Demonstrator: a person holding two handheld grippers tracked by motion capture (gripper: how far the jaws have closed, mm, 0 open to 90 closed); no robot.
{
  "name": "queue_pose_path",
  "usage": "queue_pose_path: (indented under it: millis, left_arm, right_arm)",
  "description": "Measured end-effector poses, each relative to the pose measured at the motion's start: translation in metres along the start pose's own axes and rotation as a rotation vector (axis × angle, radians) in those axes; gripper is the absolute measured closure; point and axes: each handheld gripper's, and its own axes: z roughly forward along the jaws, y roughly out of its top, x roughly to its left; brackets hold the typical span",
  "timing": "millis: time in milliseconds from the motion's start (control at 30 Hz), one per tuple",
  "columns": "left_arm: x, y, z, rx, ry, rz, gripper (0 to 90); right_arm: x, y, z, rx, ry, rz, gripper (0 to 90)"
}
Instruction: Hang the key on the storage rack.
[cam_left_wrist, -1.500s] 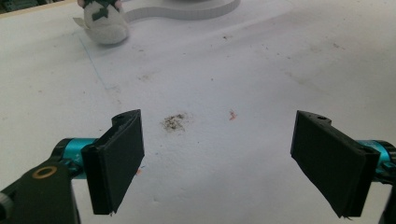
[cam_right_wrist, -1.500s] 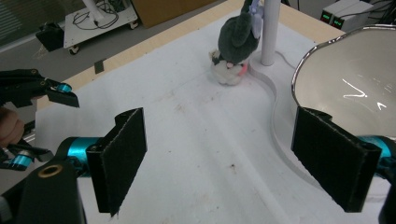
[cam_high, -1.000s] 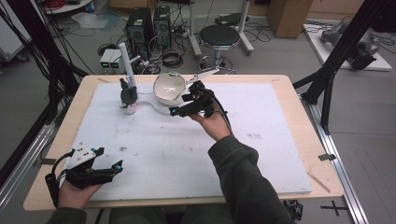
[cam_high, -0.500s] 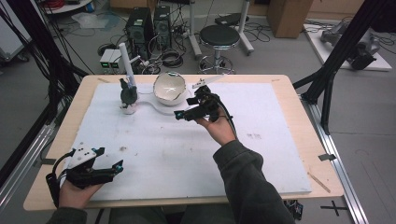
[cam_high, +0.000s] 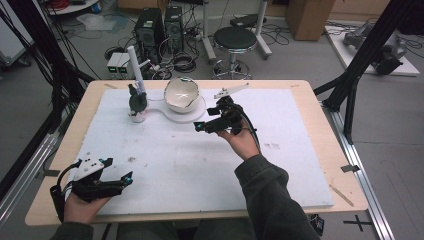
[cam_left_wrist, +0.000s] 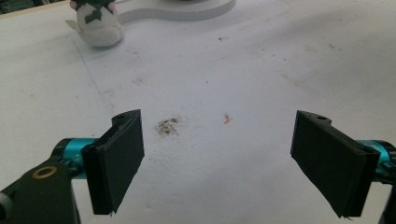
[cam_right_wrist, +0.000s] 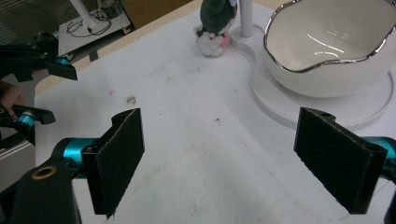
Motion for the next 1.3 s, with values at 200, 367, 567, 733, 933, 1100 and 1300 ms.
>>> queue_pose_path:
  millis: [200,367,567,733,933,1100,1300]
  left_arm:
    - [-0.001,0.000,0.000,0.001,-0.002,-0.001,17.7]
    - [-0.001,0.000,0.000,-0.001,-0.003,0.006,17.7]
    - [-0.001,0.000,0.000,0.000,-0.002,0.003,17.7]
    - [-0.002,0.000,0.000,0.000,-0.001,0.002,17.7]
    - [-0.002,0.000,0.000,0.001,-0.001,0.001,17.7]
    - [-0.002,0.000,0.001,0.002,-0.003,0.003,17.7]
    - [-0.002,0.000,0.000,-0.001,-0.003,0.000,17.7]
  right_arm:
    - [-0.002,-0.006,-0.006,-0.008,-0.013,-0.002,14.6]
    - [-0.003,-0.010,-0.011,-0.007,-0.022,0.005,13.2]
    - [-0.003,-0.013,-0.016,-0.013,-0.032,0.002,12.7]
    - [-0.004,-0.017,-0.020,-0.013,-0.039,0.003,12.6]
    - [-0.005,-0.020,-0.025,-0.023,-0.044,0.002,12.5]
    - [-0.006,-0.024,-0.028,-0.013,-0.045,0.005,12.4]
    - [-0.006,-0.027,-0.032,-0.016,-0.051,0.007,12.2]
